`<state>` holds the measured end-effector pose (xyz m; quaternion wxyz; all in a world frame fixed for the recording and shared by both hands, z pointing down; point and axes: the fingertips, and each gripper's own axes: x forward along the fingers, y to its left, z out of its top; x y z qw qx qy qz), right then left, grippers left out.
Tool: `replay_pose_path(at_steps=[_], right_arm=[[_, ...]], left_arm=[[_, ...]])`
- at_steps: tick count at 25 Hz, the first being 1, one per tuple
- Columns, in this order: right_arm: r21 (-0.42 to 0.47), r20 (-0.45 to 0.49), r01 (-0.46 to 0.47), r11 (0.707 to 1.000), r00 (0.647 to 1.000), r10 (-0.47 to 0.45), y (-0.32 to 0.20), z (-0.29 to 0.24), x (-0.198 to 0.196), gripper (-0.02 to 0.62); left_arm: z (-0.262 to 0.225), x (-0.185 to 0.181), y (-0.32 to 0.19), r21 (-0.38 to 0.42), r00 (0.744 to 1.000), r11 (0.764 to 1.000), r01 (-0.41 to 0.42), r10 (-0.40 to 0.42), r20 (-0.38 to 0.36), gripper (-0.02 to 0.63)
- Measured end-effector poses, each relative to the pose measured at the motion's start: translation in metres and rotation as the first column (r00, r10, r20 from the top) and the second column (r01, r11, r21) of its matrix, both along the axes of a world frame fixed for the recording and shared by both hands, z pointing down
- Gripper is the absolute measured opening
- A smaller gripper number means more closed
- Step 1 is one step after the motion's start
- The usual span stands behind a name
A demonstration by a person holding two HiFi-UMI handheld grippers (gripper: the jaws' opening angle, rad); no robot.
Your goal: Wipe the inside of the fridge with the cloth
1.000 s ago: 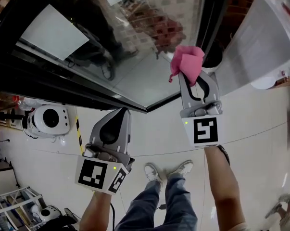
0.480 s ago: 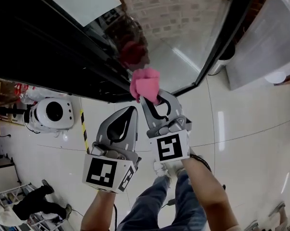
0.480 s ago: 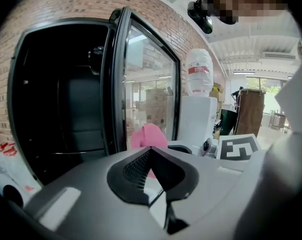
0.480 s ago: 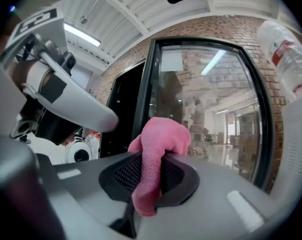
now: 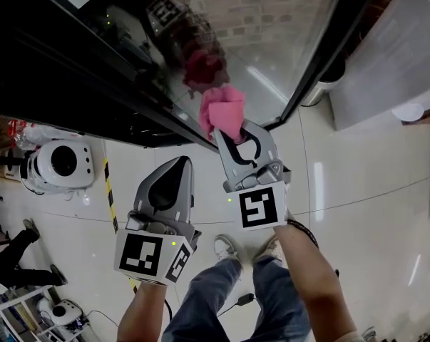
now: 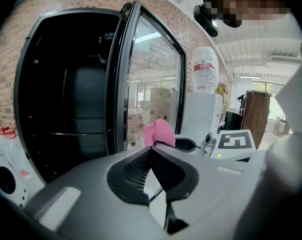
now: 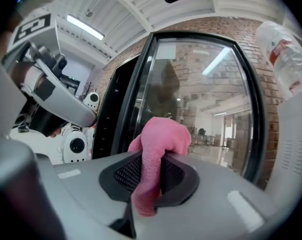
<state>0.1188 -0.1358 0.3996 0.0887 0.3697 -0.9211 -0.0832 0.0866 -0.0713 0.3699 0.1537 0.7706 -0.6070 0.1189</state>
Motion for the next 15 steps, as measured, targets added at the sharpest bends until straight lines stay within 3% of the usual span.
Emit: replay_pose_path(at_steps=[7, 12, 15], right_arm=[[0.1, 0.014, -0.07, 0.993, 0.998, 0.069, -0.055, 0.027, 0.071, 0.057], [0.085, 0.104, -0.174, 0.981, 0.981, 0.165, -0.092, 0.052, 0.13, 0.057], [0.133, 0.112, -0.211, 0.968, 0.974, 0.197, -0.11, 0.063, 0.155, 0.057]], left_arm=[[0.043, 0.028, -0.031, 0.055, 1.0, 0.999, -0.005, 0.004, 0.014, 0.015], [0.078, 0.034, -0.042, 0.093, 0.999, 0.995, -0.032, 0.028, 0.043, 0.015], [0.107, 0.03, -0.047, 0.113, 0.998, 0.993, -0.029, 0.023, 0.052, 0.015]])
